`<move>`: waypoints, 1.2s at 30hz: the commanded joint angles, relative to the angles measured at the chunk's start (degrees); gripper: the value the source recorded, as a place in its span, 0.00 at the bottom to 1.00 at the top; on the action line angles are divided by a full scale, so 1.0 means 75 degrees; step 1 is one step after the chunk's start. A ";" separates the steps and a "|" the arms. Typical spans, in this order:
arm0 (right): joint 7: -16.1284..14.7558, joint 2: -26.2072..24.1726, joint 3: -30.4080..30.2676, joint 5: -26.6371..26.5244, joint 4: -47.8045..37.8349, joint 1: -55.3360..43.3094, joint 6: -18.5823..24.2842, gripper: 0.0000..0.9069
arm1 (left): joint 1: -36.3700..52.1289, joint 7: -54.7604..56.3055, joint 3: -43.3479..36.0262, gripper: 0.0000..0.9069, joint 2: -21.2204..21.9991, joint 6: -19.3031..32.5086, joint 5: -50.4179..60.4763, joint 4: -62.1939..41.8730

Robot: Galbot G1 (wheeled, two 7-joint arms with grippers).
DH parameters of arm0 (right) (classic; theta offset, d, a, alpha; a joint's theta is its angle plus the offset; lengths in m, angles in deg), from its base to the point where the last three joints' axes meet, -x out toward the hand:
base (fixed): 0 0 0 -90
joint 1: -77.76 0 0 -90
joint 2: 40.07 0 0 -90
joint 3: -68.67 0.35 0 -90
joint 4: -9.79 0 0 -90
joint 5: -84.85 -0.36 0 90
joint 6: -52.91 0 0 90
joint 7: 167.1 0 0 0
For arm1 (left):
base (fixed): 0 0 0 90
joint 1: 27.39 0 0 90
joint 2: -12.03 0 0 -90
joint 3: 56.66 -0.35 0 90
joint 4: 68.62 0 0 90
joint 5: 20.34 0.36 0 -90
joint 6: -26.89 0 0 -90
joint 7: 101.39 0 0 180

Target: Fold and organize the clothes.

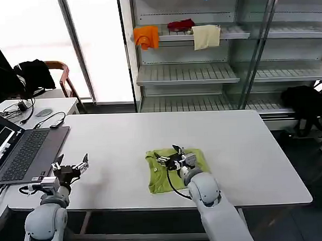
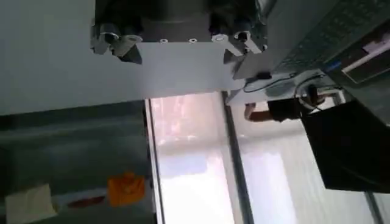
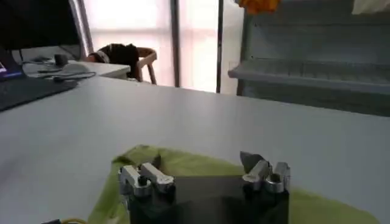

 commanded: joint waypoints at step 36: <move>0.0536 -0.2138 0.2203 -0.0172 0.2464 0.1851 0.0038 1.00 | -0.0377 0.0079 -0.0016 1.00 0.0011 -0.0099 -0.1125 0.0465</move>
